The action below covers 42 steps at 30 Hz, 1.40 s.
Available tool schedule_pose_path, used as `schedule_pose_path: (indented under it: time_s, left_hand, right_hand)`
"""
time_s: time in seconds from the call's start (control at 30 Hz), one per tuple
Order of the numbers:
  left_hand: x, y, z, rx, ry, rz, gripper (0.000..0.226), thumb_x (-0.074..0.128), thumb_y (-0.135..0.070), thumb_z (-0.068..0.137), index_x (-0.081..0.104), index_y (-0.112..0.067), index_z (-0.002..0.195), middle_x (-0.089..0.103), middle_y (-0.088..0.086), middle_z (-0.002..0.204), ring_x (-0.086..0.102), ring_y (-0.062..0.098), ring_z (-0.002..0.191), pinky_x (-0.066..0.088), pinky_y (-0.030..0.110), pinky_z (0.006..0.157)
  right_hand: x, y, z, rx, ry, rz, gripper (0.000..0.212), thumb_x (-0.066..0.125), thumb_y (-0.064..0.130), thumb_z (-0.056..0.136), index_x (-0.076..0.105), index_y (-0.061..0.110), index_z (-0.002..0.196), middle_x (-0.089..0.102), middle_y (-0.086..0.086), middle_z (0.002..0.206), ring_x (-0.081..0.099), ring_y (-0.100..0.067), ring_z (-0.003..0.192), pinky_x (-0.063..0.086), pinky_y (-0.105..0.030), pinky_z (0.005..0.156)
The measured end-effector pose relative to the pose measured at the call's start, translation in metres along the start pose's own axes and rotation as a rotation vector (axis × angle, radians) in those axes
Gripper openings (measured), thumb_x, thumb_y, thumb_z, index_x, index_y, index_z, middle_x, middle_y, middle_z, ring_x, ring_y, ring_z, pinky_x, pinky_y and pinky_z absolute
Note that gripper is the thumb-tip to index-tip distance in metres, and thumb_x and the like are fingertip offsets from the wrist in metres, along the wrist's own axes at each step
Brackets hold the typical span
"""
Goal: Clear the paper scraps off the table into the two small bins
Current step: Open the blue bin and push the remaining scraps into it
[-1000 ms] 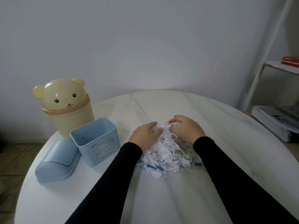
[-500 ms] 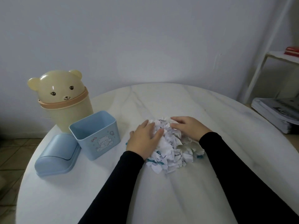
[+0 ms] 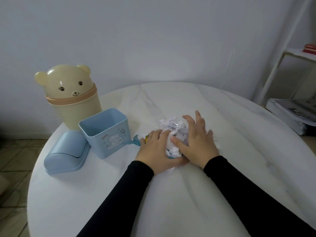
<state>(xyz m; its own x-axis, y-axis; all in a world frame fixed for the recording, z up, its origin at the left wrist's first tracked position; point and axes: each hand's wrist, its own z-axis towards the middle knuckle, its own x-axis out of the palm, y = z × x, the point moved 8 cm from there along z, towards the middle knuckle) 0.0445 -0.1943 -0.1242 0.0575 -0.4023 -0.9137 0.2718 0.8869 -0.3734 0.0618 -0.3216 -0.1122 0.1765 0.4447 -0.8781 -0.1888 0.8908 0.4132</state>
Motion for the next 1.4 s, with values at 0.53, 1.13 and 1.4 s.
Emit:
schedule_pose_path:
  time_s: [0.53, 1.13, 1.4]
  left_hand:
    - [-0.015, 0.013, -0.001, -0.092, -0.122, -0.080, 0.057, 0.053, -0.043, 0.076, 0.034, -0.035, 0.129, 0.034, -0.008, 0.136, 0.029, 0.016, 0.128, 0.019, 0.035, 0.096]
    - [-0.007, 0.016, 0.003, -0.288, -0.122, 0.049, 0.063, 0.037, -0.052, 0.090, 0.024, -0.023, 0.145, 0.032, 0.001, 0.147, 0.027, 0.026, 0.132, 0.022, 0.047, 0.105]
    - [-0.010, -0.001, 0.011, -0.177, -0.179, 0.014, 0.038, 0.043, -0.024, 0.096, 0.041, -0.017, 0.133, 0.047, 0.007, 0.123, 0.042, 0.023, 0.114, 0.037, 0.031, 0.094]
  right_hand:
    - [0.001, -0.012, 0.011, -0.034, 0.046, -0.105, 0.037, 0.040, 0.045, 0.097, 0.047, 0.032, 0.131, 0.022, 0.006, 0.156, 0.014, -0.022, 0.145, 0.018, -0.049, 0.111]
    - [0.014, -0.020, 0.018, 0.035, 0.147, -0.170, 0.065, 0.023, 0.065, 0.092, 0.013, 0.037, 0.150, 0.003, 0.003, 0.160, -0.002, -0.025, 0.147, 0.009, -0.053, 0.115]
    - [0.000, -0.009, 0.017, -0.015, -0.052, -0.178, 0.035, 0.045, 0.051, 0.091, 0.051, 0.027, 0.115, 0.056, 0.000, 0.109, 0.051, -0.026, 0.102, 0.037, -0.035, 0.081]
